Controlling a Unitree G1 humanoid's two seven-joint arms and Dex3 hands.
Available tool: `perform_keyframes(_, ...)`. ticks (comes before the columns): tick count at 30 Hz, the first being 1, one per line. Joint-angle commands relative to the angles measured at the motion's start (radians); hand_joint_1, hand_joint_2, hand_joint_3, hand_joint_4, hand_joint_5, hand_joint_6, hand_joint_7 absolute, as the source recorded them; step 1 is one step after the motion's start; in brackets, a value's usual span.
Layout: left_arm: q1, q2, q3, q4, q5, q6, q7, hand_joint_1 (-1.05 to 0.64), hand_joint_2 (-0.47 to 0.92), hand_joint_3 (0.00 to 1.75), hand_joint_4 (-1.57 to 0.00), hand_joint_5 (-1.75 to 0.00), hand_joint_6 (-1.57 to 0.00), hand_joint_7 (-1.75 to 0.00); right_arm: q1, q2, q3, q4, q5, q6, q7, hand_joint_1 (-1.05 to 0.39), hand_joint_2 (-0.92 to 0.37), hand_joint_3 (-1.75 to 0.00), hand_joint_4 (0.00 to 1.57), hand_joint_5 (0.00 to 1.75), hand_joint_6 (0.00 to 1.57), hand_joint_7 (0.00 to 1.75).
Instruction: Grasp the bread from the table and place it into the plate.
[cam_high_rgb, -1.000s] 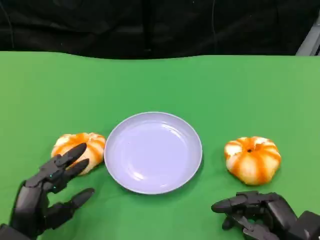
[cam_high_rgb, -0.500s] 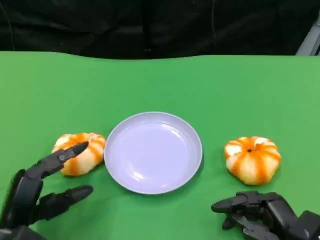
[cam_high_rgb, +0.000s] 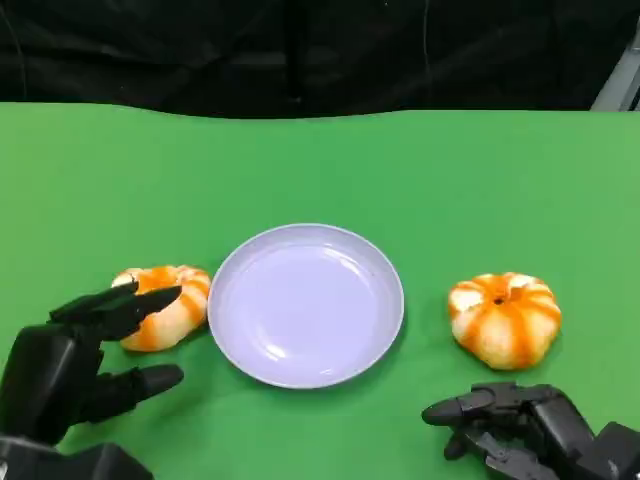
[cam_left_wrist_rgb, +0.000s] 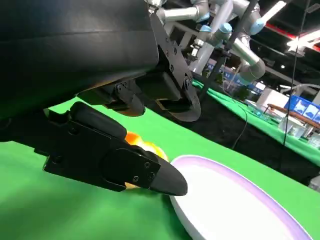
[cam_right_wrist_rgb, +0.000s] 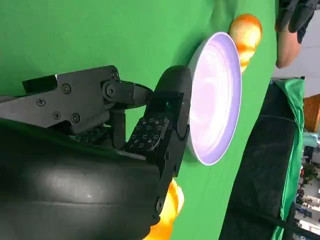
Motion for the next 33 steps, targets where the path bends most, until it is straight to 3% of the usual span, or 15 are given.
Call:
perform_keyframes(1, -0.039, 0.025, -0.037, 0.03, -0.021, 0.038, 0.004, -0.73, 0.89, 0.01, -0.59, 0.0, -0.72, 0.0, 0.007, -0.008, -0.002, 0.0, 0.0, 0.022, -0.005, -0.07, -0.92, -0.39, 0.82, 1.17, 1.19, 0.14)
perform_keyframes(12, -0.116, 0.028, -0.104, 0.086, -0.071, 0.091, -0.047, -0.72, 0.82, 0.0, -0.53, 0.0, -0.62, 0.0, 0.004, -0.009, -0.002, 0.006, -0.003, 0.014, -0.007, -0.07, -0.92, -0.39, 0.82, 1.16, 1.19, 0.14)
perform_keyframes(33, -0.195, 0.016, -0.167, 0.184, -0.131, 0.23, -0.175, -0.78, 0.86, 0.0, -0.49, 0.0, -0.55, 0.0, 0.01, -0.01, -0.004, 0.001, 0.005, 0.019, 0.0, -0.07, -0.92, -0.38, 0.82, 1.16, 1.19, 0.14)
